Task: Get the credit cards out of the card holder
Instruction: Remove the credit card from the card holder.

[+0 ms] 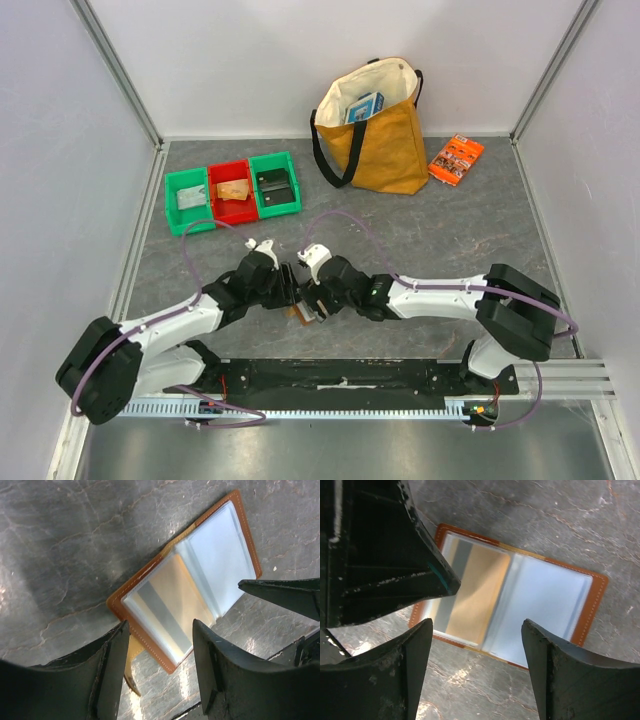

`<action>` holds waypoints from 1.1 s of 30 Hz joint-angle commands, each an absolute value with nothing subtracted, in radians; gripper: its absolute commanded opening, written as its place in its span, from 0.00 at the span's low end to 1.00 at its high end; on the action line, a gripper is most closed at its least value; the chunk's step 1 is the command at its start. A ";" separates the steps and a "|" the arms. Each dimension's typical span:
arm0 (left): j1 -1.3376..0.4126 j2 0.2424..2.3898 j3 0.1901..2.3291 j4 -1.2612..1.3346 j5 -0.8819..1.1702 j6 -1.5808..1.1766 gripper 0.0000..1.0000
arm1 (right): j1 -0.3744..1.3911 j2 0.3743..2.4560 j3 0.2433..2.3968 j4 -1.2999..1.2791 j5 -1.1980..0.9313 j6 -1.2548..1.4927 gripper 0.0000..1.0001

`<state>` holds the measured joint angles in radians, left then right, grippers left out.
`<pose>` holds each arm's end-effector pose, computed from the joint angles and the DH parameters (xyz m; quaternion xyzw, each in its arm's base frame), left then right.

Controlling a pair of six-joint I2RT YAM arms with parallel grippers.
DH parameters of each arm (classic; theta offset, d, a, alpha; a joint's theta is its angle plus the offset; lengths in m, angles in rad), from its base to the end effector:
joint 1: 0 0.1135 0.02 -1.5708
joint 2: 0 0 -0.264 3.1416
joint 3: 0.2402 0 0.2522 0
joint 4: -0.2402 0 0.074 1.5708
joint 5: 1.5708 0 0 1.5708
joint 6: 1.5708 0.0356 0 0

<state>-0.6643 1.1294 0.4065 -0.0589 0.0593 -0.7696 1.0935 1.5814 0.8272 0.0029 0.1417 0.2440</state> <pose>0.1627 -0.1301 0.1580 -0.0372 0.9221 -0.2731 0.2716 0.1525 0.2839 0.1789 -0.3513 0.8452 0.1954 0.3520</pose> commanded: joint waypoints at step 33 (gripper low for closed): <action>-0.678 1.131 0.380 -0.238 0.060 -0.765 0.02 | 1.249 1.720 1.015 -0.178 0.420 0.193 0.54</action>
